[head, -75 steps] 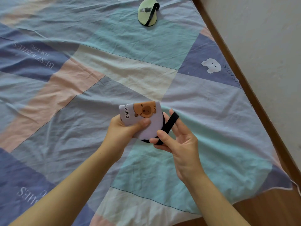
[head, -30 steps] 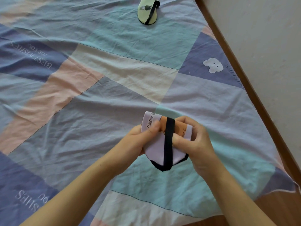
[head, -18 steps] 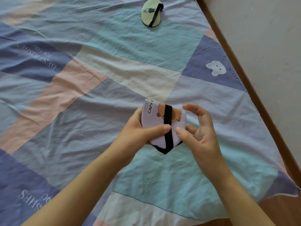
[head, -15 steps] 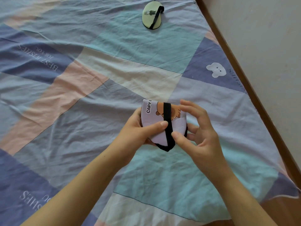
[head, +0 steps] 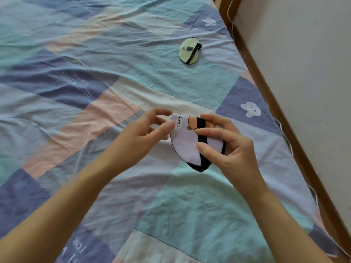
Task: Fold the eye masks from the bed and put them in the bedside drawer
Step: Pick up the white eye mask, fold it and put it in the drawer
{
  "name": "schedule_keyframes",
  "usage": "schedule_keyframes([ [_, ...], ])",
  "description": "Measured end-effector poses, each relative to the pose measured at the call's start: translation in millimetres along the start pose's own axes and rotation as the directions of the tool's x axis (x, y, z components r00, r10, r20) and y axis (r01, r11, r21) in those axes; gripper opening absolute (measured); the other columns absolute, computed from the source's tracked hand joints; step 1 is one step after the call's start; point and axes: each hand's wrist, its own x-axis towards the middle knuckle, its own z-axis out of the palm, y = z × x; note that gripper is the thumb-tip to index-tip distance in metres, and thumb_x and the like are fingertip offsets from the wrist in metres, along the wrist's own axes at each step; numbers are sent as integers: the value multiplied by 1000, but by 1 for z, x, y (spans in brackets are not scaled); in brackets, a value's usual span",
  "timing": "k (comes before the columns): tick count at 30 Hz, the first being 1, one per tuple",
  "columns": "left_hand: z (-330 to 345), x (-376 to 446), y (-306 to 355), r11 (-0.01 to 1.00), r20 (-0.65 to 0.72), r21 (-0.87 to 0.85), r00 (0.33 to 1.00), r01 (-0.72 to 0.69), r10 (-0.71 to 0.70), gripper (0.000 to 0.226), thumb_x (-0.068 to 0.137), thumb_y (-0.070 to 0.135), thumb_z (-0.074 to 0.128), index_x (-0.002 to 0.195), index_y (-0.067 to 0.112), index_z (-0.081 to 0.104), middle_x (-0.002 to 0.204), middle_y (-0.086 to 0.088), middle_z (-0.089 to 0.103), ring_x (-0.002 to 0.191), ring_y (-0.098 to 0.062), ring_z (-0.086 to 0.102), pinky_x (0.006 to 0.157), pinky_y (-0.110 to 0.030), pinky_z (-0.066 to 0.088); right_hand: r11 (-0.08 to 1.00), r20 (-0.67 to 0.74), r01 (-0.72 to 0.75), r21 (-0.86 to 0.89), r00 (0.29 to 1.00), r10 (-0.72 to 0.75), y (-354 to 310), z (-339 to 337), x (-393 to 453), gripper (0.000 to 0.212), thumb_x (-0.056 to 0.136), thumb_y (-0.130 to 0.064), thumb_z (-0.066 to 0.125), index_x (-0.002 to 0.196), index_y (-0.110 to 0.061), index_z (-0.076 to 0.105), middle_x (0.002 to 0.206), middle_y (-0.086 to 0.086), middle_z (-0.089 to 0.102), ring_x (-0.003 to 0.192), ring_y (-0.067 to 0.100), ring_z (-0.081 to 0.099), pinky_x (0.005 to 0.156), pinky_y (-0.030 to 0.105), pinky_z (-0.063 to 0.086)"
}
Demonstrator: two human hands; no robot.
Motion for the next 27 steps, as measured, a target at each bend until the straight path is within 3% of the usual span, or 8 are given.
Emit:
schedule_keyframes([
  [5, -39, -39, 43, 884, -147, 465, 982, -36, 117, 62, 78, 72, 43, 132, 42, 39, 120, 22, 56, 102, 5, 58, 84, -35, 52, 998, 68, 67, -15, 996, -66, -51, -4, 9, 22, 75, -3, 71, 96, -9, 73, 125, -3, 60, 119, 12, 56, 98, 29, 48],
  [12, -94, -144, 125, 790, -387, 604, 905, 103, 178, 59, 78, 69, 43, 130, 43, 37, 124, 22, 54, 107, 0, 58, 80, -35, 51, 959, 310, 280, -38, 916, -256, -179, 12, 6, 23, 76, 2, 72, 96, -9, 73, 126, 3, 58, 116, 4, 56, 88, 19, 49],
  [15, -121, -200, 157, 777, -515, 597, 838, 199, 181, 53, 83, 59, 53, 131, 42, 39, 123, 23, 56, 106, 1, 59, 77, -31, 48, 915, 424, 404, -2, 829, -365, -236, 40, -1, 24, 76, 6, 73, 96, -7, 73, 125, 5, 59, 114, -2, 56, 88, 15, 47],
  [19, -149, -287, 182, 712, -638, 610, 748, 348, 181, 50, 86, 56, 51, 132, 41, 38, 123, 22, 56, 104, 1, 58, 70, -28, 46, 858, 544, 506, 92, 696, -469, -300, 94, -26, 23, 76, 6, 72, 96, -7, 73, 125, 3, 59, 117, 4, 55, 90, 16, 47],
  [23, -171, -389, 181, 591, -731, 607, 665, 531, 154, 54, 86, 58, 48, 135, 38, 37, 124, 17, 57, 102, -11, 62, 72, -34, 53, 803, 643, 559, 206, 541, -542, -347, 160, -64, 21, 77, 3, 72, 97, -5, 73, 125, 4, 59, 117, 1, 54, 89, 18, 49],
  [27, -186, -497, 171, 487, -828, 521, 554, 701, 88, 54, 87, 58, 47, 136, 38, 35, 125, 15, 58, 107, -11, 60, 78, -36, 50, 758, 712, 555, 344, 373, -596, -382, 233, -114, 20, 77, -1, 72, 97, -8, 73, 126, 2, 58, 118, 4, 54, 86, 19, 50],
])
